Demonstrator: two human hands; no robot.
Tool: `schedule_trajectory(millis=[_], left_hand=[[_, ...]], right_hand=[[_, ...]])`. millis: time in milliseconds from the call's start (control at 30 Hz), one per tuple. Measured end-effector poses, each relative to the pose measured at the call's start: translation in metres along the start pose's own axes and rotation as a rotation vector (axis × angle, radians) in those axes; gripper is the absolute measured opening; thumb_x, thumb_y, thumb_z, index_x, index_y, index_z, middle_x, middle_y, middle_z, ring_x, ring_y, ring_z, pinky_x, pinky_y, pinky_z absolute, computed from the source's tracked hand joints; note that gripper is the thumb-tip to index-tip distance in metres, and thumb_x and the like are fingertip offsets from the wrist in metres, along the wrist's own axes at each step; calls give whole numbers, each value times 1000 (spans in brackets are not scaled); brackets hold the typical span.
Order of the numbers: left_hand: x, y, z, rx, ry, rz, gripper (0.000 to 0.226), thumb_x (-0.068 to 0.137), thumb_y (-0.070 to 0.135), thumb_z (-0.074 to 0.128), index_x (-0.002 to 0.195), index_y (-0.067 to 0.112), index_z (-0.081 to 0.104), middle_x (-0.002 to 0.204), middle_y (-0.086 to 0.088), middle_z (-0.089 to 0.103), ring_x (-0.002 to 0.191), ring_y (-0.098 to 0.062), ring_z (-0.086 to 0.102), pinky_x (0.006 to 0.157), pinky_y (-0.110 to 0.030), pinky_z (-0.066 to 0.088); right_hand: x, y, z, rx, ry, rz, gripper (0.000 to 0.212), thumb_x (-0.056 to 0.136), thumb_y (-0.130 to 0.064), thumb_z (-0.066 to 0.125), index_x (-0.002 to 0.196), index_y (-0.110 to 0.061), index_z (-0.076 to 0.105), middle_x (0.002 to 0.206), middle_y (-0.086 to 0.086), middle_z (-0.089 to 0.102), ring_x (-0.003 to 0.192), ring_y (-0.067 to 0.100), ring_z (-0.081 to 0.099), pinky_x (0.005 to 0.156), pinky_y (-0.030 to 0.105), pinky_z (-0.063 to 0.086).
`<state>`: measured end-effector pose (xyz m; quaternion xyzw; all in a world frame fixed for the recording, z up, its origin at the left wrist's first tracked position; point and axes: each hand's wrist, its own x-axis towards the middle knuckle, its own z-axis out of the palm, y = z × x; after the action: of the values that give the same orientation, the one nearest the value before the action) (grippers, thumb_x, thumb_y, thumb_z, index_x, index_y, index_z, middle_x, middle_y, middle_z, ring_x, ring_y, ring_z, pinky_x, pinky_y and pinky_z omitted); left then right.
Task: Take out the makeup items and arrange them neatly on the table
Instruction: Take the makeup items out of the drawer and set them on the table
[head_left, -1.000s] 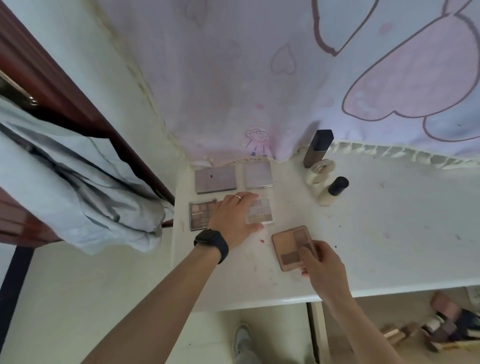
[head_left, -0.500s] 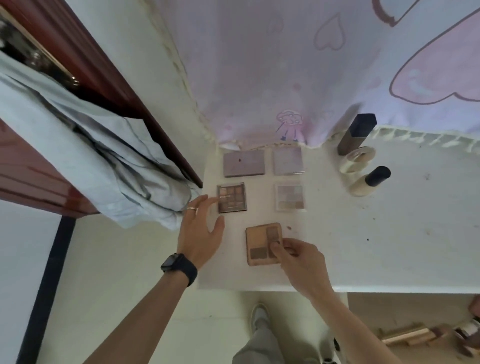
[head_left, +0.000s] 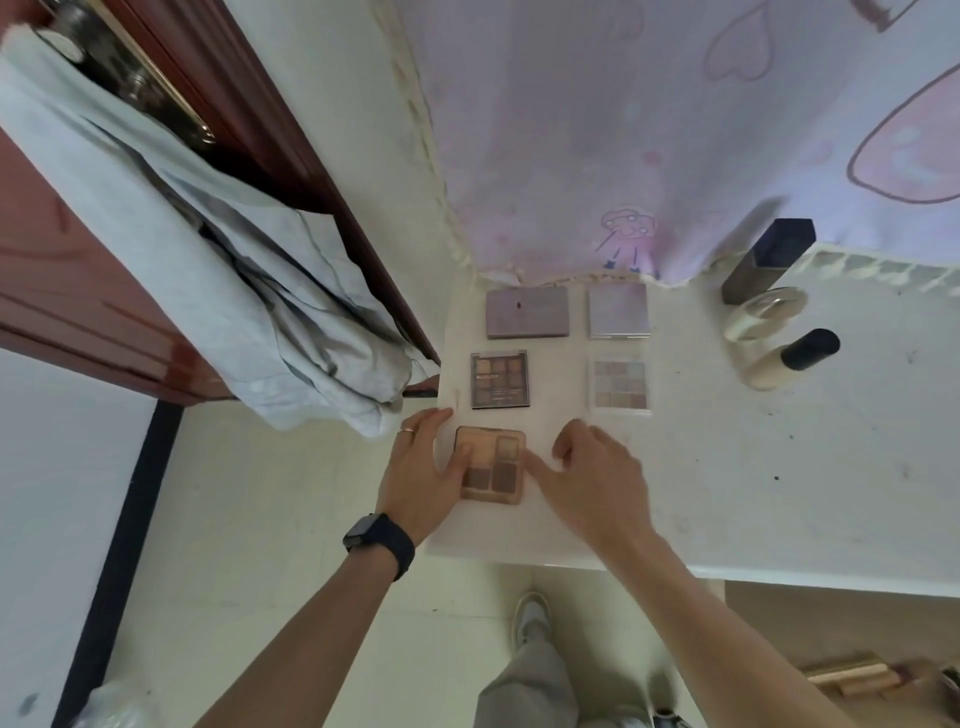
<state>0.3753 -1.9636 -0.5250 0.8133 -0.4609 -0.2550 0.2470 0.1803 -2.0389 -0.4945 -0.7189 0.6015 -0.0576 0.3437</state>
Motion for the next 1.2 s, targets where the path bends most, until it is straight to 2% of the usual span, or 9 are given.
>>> schedule_trajectory(millis=[133,233,300,367,700,900,1000,1067,1200], left_hand=[[8,23,5,190,9,215,65,92,50,46,152,34,30,163,2,23,148,-17,21,117,-39,26],[17,40,23,397,-94,303,74,94,60,27,159,29,11,166,9,-1,153,-10,-8,125,-43,5],[22,40,34,459,-142,309,71,99,56,27,158,29,-1,162,14,-16,149,-7,-21,125,-44,-1],[25,39,38,464,-146,318,67,102,50,28,158,30,-2,162,16,-18,148,-5,-23,125,-44,-1],[25,39,36,413,-177,338,68,96,52,19,159,29,6,162,18,-10,150,-2,-17,124,-45,1],[18,52,33,448,-157,332,75,91,55,20,159,26,16,167,9,5,152,-6,-10,124,-48,-2],[1,84,44,436,-109,400,72,90,51,28,155,20,33,163,-2,26,151,-21,16,121,-52,20],[-20,111,65,447,-104,579,64,90,40,40,149,14,42,157,-7,38,142,-28,34,113,-52,35],[-76,156,131,289,-190,882,56,83,12,68,136,16,51,141,-5,55,125,-23,49,101,-40,48]], right_hand=[[14,35,-20,-146,377,-151,41,90,-41,67,124,-19,62,130,7,56,114,30,49,83,45,52],[22,57,-19,-311,339,-195,47,100,-34,56,145,-20,54,154,12,45,133,38,44,94,51,49],[25,68,-14,-338,354,-241,44,104,-34,48,146,-23,54,155,12,45,133,37,47,97,50,47],[28,75,-12,-319,387,-258,44,103,-32,47,145,-23,55,154,11,47,131,37,50,95,48,48],[29,77,-6,-219,411,-227,50,93,-16,69,142,-19,59,153,15,48,129,39,53,97,49,49],[11,72,-23,-11,289,-206,54,100,-11,56,152,-20,45,165,9,29,141,37,36,114,43,39],[-26,85,-36,164,370,-163,50,97,-9,58,146,-20,53,159,5,41,136,32,43,109,34,41],[-63,107,-43,226,437,-121,44,96,-11,61,139,-21,59,152,2,50,132,26,48,105,29,42],[-139,182,-52,206,413,81,39,96,-11,62,132,-24,63,144,-6,54,131,17,46,109,26,35]])
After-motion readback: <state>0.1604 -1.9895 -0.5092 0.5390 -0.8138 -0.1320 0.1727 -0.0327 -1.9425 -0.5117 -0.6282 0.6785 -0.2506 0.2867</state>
